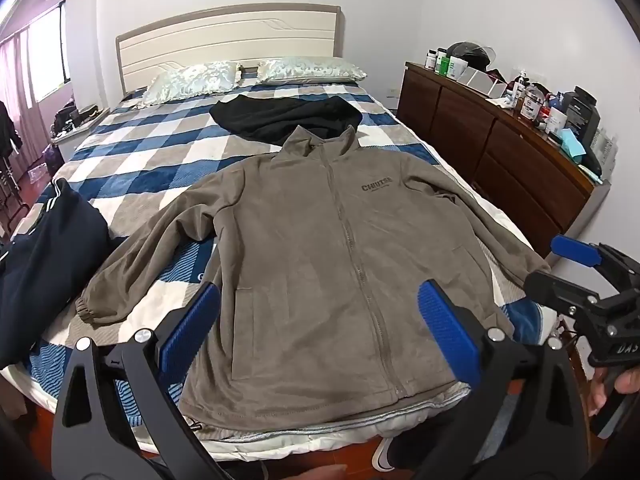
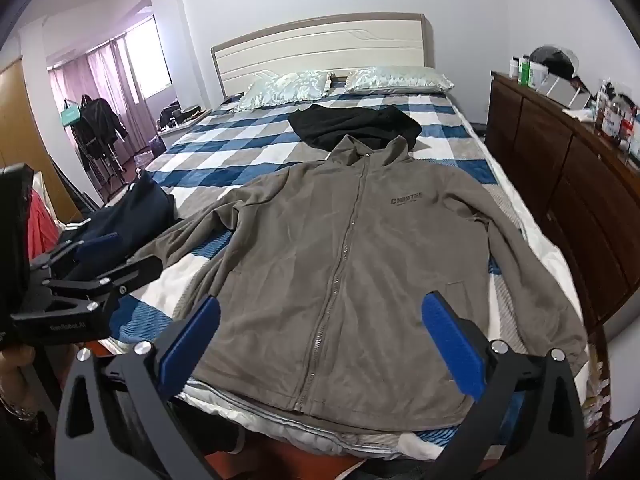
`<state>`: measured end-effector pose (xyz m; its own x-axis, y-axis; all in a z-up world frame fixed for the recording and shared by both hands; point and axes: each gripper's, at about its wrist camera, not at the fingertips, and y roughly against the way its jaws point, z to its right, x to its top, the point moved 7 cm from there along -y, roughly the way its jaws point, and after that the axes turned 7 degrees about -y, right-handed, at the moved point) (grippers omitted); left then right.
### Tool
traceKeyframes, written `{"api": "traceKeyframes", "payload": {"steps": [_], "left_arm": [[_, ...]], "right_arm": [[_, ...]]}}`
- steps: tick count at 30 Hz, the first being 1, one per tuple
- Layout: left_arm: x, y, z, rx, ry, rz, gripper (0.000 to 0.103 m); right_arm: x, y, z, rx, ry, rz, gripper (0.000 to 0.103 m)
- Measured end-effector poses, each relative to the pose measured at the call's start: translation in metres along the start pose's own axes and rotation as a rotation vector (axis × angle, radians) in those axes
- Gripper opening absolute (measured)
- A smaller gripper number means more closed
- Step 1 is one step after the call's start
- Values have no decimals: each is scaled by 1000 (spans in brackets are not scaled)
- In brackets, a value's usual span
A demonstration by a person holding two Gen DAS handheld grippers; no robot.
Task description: Fold large clothes
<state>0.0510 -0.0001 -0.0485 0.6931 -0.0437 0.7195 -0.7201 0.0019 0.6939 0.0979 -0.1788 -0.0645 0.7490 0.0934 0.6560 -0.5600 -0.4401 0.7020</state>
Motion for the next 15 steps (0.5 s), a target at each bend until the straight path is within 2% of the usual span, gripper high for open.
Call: {"api": "traceKeyframes", "payload": {"steps": [6, 15], "left_arm": [[4, 1, -10, 0, -10, -7, 97], [-2, 2, -1, 1, -2, -2, 97]], "right_arm": [[2, -1, 1, -10, 9, 3, 99], [2, -2, 0, -12, 9, 3, 99]]}}
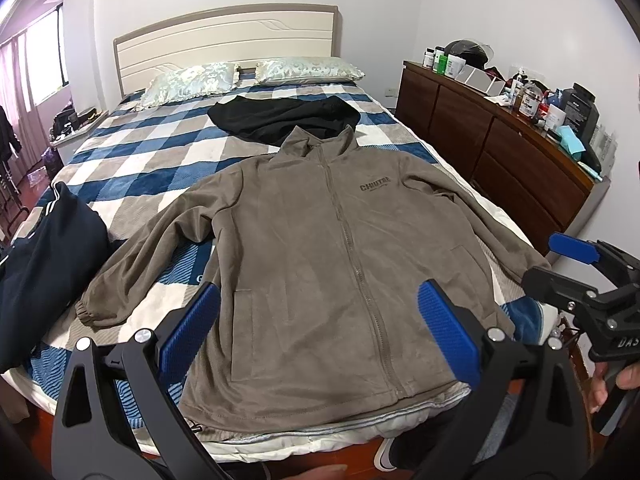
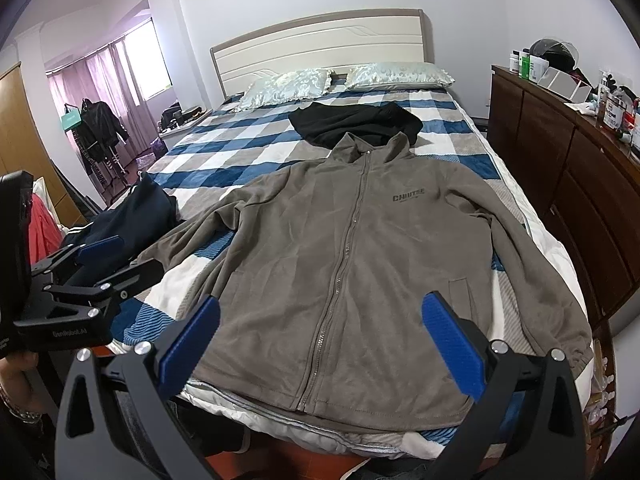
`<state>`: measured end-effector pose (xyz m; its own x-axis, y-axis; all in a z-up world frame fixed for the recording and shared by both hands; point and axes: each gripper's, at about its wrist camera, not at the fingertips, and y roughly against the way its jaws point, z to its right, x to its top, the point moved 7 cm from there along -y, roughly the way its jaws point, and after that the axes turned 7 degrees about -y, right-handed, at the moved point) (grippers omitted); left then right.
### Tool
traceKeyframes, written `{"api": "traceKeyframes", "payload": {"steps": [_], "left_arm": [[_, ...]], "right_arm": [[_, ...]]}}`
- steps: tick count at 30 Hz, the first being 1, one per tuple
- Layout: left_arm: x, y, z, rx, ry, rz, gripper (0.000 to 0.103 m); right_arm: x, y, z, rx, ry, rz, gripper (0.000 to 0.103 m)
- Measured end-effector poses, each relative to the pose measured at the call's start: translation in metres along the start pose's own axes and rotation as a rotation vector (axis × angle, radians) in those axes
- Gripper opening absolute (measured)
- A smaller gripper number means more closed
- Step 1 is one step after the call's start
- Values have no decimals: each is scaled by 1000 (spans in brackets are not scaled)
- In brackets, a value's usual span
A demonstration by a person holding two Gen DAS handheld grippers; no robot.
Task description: Fold large clothes
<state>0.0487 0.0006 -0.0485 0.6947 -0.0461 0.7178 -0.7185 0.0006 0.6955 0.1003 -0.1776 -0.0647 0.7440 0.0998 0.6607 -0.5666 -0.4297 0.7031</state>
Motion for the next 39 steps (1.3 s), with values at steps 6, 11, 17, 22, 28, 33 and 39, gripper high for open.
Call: {"api": "traceKeyframes", "payload": {"steps": [6, 11, 17, 22, 28, 33, 39], "left_arm": [[-1, -1, 0, -4, 3, -7, 97], [-2, -3, 1, -11, 1, -9, 97], [-5, -10, 11, -16, -8, -13, 97], [-9, -16, 16, -28, -1, -61, 97], [-13, -27, 36, -56, -14, -151, 97], [-10, -38, 59, -59, -54, -147, 97], [-13, -63, 103, -97, -120, -123, 97]], "right_arm": [[-2, -3, 1, 15, -7, -7, 99], [-5, -7, 1, 36, -4, -16, 99], [-5, -9, 3, 40, -2, -15, 99], [-6, -12, 9, 66, -14, -16, 99], [-8, -18, 25, 83, -25, -23, 99], [-10, -21, 55, 78, -67, -21, 99], [-21, -27, 126, 102, -237, -28, 99]]}}
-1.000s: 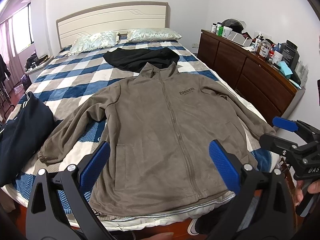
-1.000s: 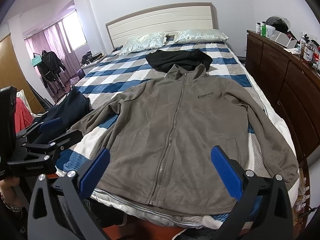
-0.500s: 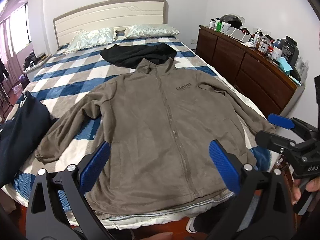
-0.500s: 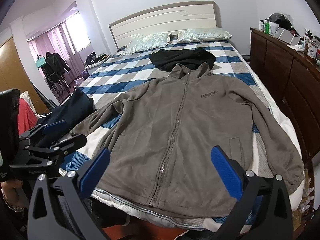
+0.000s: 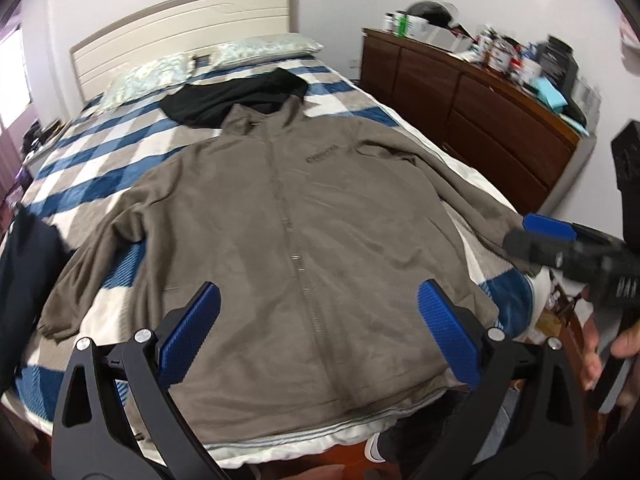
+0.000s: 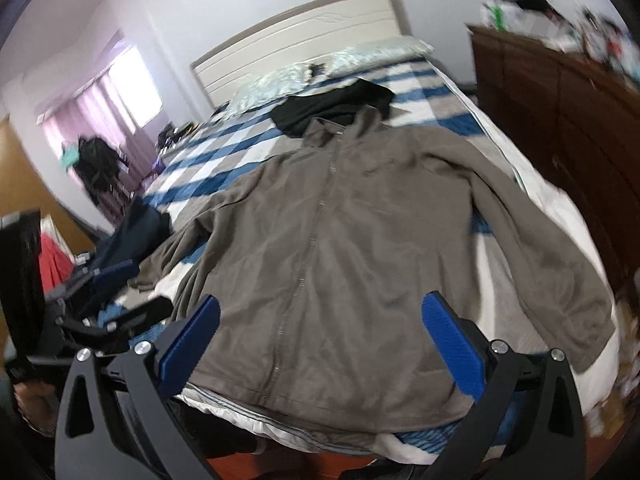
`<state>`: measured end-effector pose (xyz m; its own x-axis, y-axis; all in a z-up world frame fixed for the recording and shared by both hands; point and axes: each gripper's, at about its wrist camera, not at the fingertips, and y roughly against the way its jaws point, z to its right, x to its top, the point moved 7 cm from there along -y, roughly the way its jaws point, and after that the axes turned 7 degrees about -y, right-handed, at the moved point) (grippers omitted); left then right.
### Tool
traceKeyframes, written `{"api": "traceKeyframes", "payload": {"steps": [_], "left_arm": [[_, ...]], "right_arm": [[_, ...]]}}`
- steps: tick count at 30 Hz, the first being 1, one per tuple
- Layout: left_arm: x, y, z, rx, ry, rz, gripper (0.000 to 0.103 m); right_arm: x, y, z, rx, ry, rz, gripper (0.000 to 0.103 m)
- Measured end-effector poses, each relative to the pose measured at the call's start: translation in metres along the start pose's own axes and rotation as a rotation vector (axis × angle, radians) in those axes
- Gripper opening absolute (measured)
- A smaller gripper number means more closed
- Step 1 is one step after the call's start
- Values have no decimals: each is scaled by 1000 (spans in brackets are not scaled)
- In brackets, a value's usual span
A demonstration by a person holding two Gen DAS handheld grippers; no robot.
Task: Fold large clothes
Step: 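Grasp the jacket's elastic sleeve cuff with the right tool and lift it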
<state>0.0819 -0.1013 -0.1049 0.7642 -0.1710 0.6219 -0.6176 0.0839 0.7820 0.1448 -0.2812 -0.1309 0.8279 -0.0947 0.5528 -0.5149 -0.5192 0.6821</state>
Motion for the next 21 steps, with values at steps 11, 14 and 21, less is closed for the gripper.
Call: {"api": "traceKeyframes", "payload": {"steps": [11, 14, 21], "left_arm": [[-14, -76, 96, -153, -163, -22, 97], [-21, -101, 116, -183, -181, -36, 97], [-40, -152, 149, -248, -175, -97, 97]], "right_arm": [[-15, 15, 196, -104, -389, 73, 99], [-27, 17, 249, -147, -501, 71, 99], [-46, -5, 316, -55, -724, 65, 81]]}}
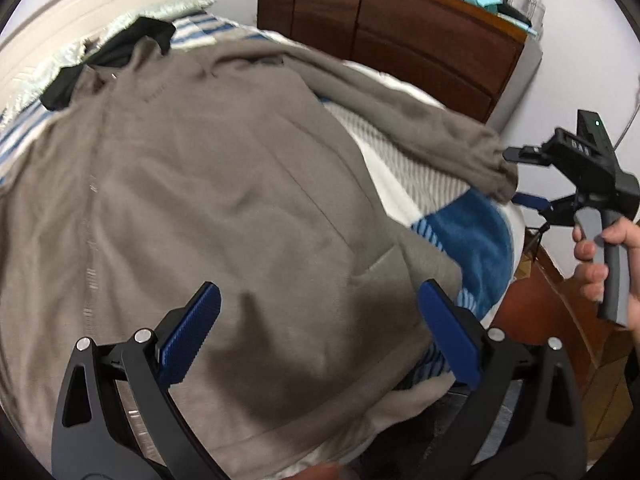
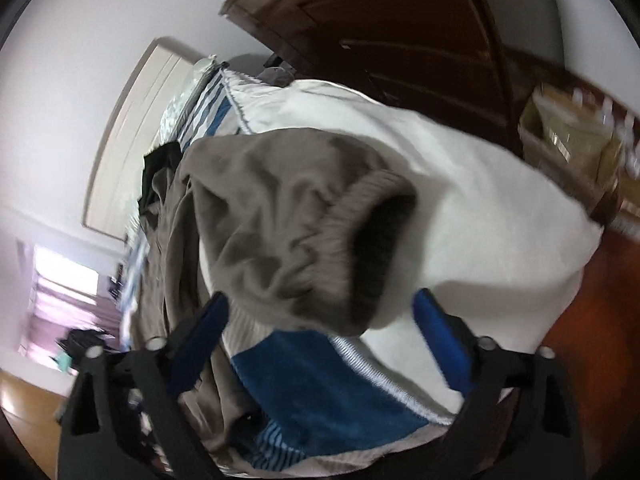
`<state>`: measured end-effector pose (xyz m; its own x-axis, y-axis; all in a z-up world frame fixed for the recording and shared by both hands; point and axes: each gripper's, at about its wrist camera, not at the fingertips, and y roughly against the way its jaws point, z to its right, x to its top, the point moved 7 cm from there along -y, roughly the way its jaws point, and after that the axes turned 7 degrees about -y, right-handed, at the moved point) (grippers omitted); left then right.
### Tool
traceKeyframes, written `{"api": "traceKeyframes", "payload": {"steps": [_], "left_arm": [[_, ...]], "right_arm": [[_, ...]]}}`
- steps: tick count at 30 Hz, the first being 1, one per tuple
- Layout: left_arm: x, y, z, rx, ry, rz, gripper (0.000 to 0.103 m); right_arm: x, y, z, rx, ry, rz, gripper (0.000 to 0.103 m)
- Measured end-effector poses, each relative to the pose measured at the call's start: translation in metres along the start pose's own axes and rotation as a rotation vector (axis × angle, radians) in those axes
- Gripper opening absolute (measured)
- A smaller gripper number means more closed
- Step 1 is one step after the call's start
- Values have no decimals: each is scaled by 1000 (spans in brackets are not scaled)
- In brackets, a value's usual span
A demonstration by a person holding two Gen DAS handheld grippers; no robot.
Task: Fold large clothes
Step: 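Grasp the jacket's elastic sleeve cuff with the right tool and lift it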
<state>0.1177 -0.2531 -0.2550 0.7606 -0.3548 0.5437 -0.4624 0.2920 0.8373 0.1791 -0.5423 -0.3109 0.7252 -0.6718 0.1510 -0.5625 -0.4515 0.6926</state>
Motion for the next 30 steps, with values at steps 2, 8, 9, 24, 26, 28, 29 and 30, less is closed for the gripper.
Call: {"api": "traceKeyframes", "payload": {"steps": [2, 8, 9, 24, 26, 28, 29, 30], "left_arm": [[-7, -15, 2, -9, 5, -35, 97], [-22, -37, 5, 0, -31, -78, 97], [-23, -38, 5, -2, -38, -76, 97], [-38, 64, -63, 35, -2, 51, 97], [-51, 77, -88, 65, 27, 53, 97], [-67, 91, -115, 104, 58, 52, 97], [-73, 92, -125, 116, 71, 50, 97], [-82, 96, -138, 129, 88, 45, 97]], "right_arm": [[5, -11, 4, 28, -25, -16, 80], [19, -23, 11, 45, -86, -24, 70], [19, -20, 11, 24, -86, -17, 60], [1, 51, -148, -51, 367, 157, 18], [-9, 57, -189, -32, 439, 178, 17], [-25, 59, -237, -4, 525, 194, 17], [-30, 59, -253, 3, 556, 199, 17], [-40, 58, -273, 12, 593, 204, 17]]}}
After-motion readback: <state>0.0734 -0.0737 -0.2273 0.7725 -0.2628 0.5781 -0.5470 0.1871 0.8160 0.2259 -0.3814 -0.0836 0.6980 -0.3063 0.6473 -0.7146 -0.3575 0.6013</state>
